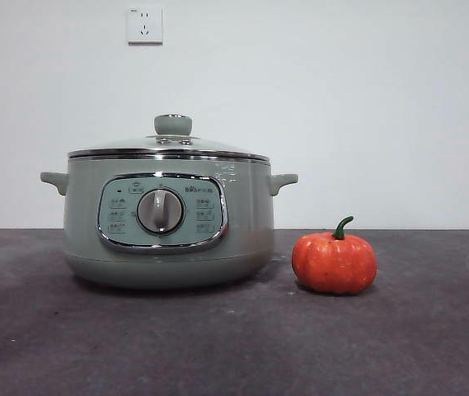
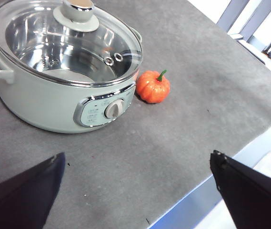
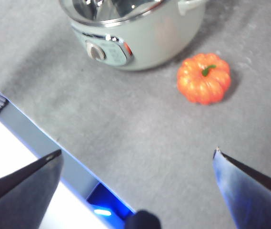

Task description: Pick up the pumpkin,open the lid,put the pumpkin in the pot,close the lid

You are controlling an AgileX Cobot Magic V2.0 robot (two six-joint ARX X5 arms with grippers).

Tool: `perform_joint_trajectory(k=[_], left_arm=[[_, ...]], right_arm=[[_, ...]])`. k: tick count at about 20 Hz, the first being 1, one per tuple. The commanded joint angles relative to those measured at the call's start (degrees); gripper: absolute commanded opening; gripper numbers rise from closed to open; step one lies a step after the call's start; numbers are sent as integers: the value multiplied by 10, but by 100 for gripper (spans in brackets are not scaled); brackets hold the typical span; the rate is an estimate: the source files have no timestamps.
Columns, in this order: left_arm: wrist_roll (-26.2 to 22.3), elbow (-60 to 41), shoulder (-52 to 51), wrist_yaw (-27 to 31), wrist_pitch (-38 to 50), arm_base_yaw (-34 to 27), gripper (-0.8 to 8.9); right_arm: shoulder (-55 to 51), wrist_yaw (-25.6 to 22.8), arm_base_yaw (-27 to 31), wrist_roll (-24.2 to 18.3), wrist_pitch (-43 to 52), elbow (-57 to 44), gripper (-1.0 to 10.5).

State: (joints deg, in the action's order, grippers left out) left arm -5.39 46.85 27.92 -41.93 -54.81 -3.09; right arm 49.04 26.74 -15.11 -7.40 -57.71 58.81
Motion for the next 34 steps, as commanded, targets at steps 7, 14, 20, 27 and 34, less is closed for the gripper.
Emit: perform_joint_trajectory(k=[7, 14, 20, 27, 34], left_arm=[[-6, 2, -1, -1, 8, 2, 753], [-4, 2, -1, -1, 8, 1, 753], [-4, 2, -1, -1, 8, 1, 753], [-4, 2, -1, 0, 8, 1, 753], [-4, 2, -1, 16, 8, 1, 753]], right_arm=[[157, -63, -39, -16, 143, 1, 699], [322, -122, -57, -27, 279, 1, 698], [417, -123, -61, -28, 355, 1, 699], [487, -122, -61, -27, 396, 1, 698], [511, -153, -74, -17, 399, 1, 535]])
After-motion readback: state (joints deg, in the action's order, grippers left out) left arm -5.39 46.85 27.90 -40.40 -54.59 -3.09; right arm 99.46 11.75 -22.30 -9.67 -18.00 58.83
